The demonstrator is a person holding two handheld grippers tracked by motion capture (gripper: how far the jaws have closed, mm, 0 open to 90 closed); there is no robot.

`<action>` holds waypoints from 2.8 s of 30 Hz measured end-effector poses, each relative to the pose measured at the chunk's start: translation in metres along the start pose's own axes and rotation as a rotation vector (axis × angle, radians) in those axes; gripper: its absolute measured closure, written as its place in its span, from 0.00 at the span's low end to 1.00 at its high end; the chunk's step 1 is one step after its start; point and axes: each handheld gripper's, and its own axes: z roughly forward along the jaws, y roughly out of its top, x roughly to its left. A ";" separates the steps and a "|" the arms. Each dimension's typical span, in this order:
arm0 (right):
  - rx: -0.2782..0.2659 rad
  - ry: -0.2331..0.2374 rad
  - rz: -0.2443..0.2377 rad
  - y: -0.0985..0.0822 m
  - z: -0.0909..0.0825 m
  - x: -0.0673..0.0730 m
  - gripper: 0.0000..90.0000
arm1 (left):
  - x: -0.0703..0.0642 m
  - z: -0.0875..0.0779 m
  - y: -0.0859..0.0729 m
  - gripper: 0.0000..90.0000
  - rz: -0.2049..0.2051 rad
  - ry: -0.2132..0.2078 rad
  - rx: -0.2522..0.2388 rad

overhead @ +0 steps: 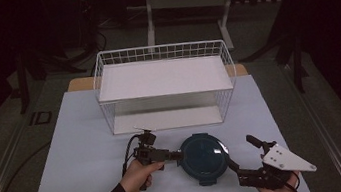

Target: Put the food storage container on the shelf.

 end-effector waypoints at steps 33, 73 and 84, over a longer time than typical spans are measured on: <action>0.257 0.122 0.266 -0.018 0.022 -0.035 0.24 | -0.010 0.001 -0.009 0.61 0.016 -0.088 0.084; 0.420 0.458 0.706 -0.052 0.043 -0.057 0.63 | -0.028 -0.017 -0.031 0.63 0.158 -0.040 -0.025; 0.358 0.479 0.602 -0.017 0.063 -0.051 0.63 | -0.029 -0.050 -0.018 0.62 0.209 -0.014 -0.130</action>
